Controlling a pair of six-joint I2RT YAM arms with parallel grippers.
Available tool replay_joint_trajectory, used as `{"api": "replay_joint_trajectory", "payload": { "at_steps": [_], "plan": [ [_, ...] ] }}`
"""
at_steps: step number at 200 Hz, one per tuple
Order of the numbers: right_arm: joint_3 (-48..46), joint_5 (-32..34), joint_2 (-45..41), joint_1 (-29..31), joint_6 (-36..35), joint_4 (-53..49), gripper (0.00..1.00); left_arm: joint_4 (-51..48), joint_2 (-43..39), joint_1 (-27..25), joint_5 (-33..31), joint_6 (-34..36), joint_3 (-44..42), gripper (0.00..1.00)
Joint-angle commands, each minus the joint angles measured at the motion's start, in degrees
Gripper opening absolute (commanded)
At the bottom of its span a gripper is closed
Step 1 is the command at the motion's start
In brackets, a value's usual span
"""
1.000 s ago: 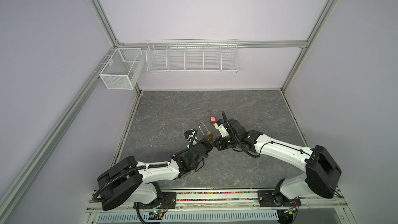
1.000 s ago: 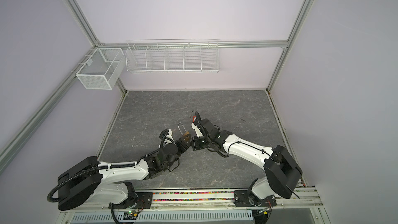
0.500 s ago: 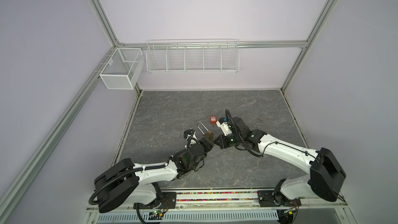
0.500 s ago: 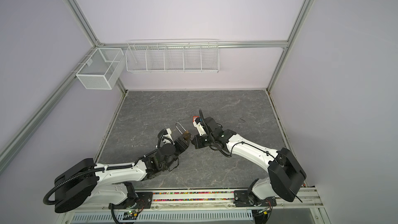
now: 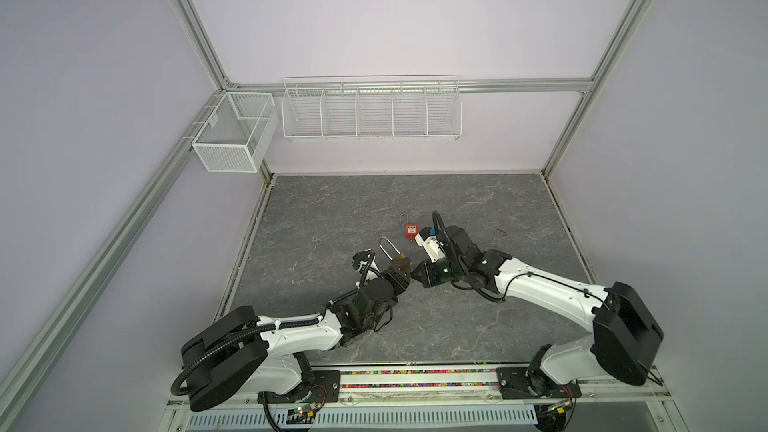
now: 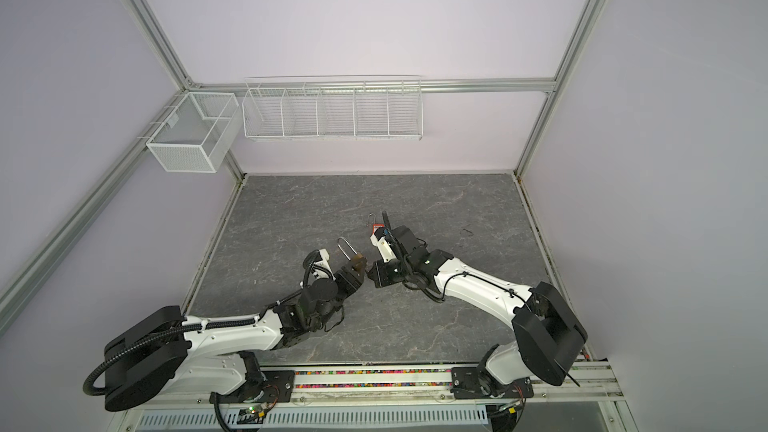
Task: Unlock with the key
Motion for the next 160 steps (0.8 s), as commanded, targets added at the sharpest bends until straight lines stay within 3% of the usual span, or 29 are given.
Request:
{"api": "replay_joint_trajectory", "payload": {
  "at_steps": [1, 33, 160],
  "plan": [
    [2.1, 14.6, 1.7, -2.7, 4.8, 6.3, 0.07, -5.1, -1.5, -1.6, -1.5, 1.4, 0.7, 0.0],
    [3.2, 16.0, 2.1, -2.2, 4.2, 4.0, 0.07, -6.8, -0.8, -1.6, -3.6, 2.2, 2.3, 0.0],
    [1.8, 15.3, 0.7, -3.0, 2.3, 4.9, 0.07, -9.3, 1.7, -1.7, 0.8, 0.6, 3.6, 0.0]
  ]
}}
